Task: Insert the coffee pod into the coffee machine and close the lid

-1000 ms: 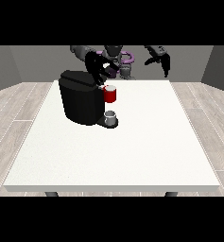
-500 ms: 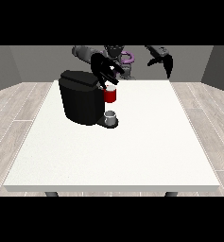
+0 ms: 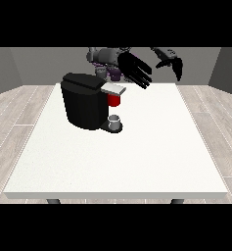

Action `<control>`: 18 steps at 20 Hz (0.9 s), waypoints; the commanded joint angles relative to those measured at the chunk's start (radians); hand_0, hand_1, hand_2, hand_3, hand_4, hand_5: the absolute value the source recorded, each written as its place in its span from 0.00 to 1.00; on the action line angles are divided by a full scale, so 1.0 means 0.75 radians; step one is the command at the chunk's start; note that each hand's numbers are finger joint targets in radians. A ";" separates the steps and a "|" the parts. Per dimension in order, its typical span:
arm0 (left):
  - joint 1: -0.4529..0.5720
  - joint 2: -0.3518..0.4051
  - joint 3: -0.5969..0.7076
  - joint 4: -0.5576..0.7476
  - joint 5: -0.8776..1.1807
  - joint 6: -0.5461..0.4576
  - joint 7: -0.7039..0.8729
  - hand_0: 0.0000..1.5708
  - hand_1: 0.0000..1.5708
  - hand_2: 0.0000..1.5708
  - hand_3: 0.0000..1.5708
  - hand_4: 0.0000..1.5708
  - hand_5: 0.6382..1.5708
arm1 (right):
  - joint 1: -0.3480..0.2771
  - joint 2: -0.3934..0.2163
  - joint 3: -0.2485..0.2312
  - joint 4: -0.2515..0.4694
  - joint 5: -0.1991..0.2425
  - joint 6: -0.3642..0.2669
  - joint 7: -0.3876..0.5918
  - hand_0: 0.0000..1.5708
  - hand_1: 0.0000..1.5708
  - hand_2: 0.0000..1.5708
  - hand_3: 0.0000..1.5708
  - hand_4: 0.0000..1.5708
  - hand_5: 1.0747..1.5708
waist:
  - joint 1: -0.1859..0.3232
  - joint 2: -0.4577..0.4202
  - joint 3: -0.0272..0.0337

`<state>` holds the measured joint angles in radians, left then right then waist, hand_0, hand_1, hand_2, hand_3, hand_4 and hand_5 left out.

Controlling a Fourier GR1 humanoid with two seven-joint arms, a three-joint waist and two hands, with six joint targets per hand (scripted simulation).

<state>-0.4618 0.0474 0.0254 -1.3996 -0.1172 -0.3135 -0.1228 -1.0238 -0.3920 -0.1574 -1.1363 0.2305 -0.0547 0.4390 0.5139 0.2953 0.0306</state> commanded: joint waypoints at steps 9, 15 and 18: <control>-0.119 0.063 0.059 -0.023 0.063 -0.049 0.049 0.00 0.00 0.00 0.00 0.22 1.00 | -0.237 0.176 0.047 0.094 -0.039 -0.036 -0.298 0.00 0.00 0.00 0.00 0.06 1.00 | 0.056 0.117 -0.0413; 0.029 0.013 0.009 -0.044 0.030 -0.015 0.047 0.00 0.00 0.00 0.00 0.16 1.00 | -0.104 0.337 0.136 0.091 -0.053 -0.017 -0.472 0.00 0.00 0.00 0.00 0.00 1.00 | -0.057 -0.010 -0.0408; 0.098 0.031 0.042 -0.050 0.061 -0.028 0.032 0.00 0.00 0.00 0.00 0.17 1.00 | -0.082 0.363 0.143 0.098 -0.069 -0.002 -0.545 0.00 0.00 0.00 0.00 0.11 1.00 | -0.080 -0.058 -0.0409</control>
<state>-0.4451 0.0638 0.0374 -1.4306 -0.0950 -0.3268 -0.1075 -1.1416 -0.1762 -0.0800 -1.0549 0.1845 -0.0591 0.1131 0.4884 0.3078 0.0000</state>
